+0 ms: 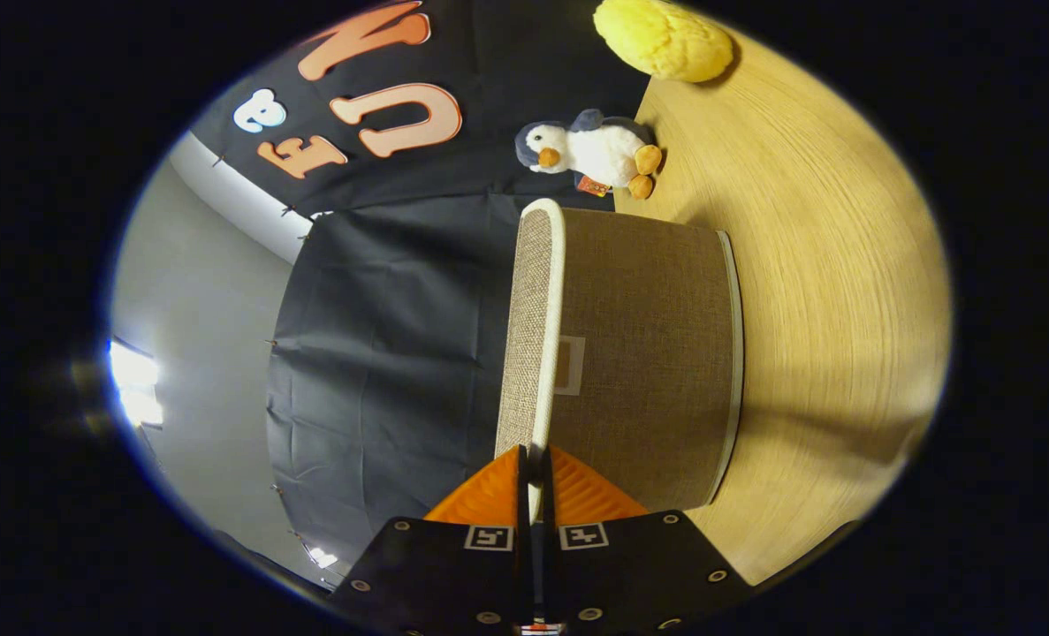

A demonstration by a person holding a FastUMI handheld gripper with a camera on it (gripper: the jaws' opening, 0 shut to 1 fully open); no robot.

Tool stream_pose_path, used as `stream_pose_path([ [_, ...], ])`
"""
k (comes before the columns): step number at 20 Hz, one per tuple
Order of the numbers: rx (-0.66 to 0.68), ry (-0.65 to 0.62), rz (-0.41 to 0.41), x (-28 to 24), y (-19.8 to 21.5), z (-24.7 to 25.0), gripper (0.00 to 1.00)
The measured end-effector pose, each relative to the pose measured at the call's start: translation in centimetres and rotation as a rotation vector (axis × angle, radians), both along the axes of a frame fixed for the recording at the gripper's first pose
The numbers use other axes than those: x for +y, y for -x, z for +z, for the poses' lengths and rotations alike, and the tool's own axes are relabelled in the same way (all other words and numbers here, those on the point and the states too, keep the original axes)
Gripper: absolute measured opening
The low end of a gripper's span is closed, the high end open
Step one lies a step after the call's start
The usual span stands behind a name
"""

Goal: Open the storage box then place both shoes into the box .Put the left shoe in first, then the right shoe, with the right side of both shoes facing outward in a uniform manner.

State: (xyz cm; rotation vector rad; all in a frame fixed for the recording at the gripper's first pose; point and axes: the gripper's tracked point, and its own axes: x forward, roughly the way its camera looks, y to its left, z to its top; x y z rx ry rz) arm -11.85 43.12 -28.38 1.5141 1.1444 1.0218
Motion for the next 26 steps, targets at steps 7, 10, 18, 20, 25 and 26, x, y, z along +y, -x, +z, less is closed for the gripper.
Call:
stream_pose_path([
  [7, 0.025, 0.033, -0.044, -0.4, -0.4, -0.1, 0.02],
  [10, -0.004, 0.074, -0.044, -0.4, -1.1, 0.7, 0.01],
  [18, -0.193, 0.199, 0.024, 1.4, -3.3, 5.4, 0.01],
  [20, -0.139, 0.185, 0.04, 2.3, -3.3, 5.3, 0.01],
  [25, -0.05, 0.203, 0.07, 2.5, -3.4, 4.7, 0.11],
  [26, -0.045, 0.224, 0.074, 2.3, -3.4, 4.4, 0.13],
])
